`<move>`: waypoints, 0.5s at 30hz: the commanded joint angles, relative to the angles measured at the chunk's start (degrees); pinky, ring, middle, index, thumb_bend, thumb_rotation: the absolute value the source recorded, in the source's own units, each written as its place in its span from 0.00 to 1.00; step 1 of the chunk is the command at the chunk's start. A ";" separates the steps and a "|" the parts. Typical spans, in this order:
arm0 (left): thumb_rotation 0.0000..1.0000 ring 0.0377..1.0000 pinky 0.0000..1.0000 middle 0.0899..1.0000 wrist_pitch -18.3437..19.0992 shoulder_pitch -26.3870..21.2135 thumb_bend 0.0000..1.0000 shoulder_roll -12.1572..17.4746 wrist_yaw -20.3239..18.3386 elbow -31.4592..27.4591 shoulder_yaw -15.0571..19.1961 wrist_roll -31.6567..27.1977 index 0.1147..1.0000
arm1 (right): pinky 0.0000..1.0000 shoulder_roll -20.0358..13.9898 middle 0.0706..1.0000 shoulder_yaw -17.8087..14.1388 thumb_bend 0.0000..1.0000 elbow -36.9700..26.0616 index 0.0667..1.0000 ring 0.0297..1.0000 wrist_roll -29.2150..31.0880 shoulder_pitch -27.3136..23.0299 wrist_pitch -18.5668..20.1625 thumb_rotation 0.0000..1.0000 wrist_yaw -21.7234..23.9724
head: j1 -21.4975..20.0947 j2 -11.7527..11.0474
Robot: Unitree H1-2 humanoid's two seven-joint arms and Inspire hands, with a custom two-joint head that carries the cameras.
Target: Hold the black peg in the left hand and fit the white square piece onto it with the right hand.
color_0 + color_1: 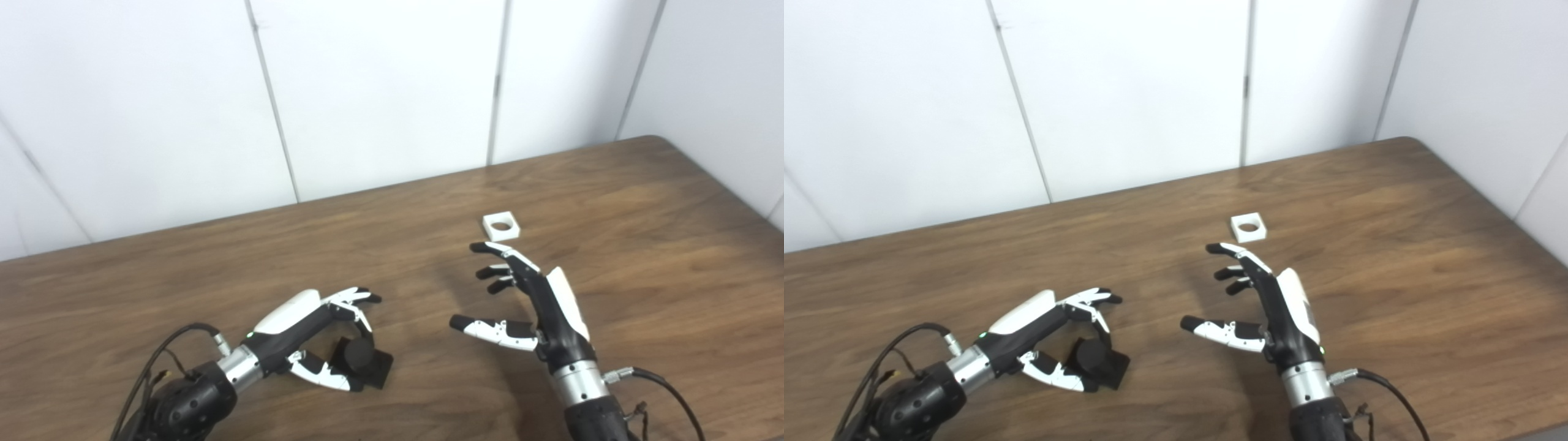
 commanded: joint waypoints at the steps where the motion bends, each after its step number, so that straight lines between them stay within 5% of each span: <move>1: 0.08 0.97 0.91 0.91 0.19 0.44 0.52 2.23 -4.31 3.13 -0.86 1.21 0.42 | 0.56 3.20 0.81 -0.76 0.72 -2.75 0.76 0.67 -0.65 -3.04 0.96 0.33 -1.00 | -0.53 -0.13; 8: 0.08 0.96 0.89 0.91 -1.46 -0.18 0.52 1.98 -4.27 4.72 -0.77 1.22 0.42 | 0.57 0.34 0.81 -3.33 0.71 -4.02 0.76 0.69 -1.47 -7.62 4.03 0.30 0.06 | -1.35 -0.79; 15: 0.08 0.96 0.88 0.91 -1.84 -0.07 0.52 1.89 -3.93 5.26 -0.29 1.40 0.42 | 0.57 -6.69 0.82 -7.21 0.72 -2.26 0.74 0.71 -4.10 -16.04 8.35 0.31 4.08 | -1.26 -1.15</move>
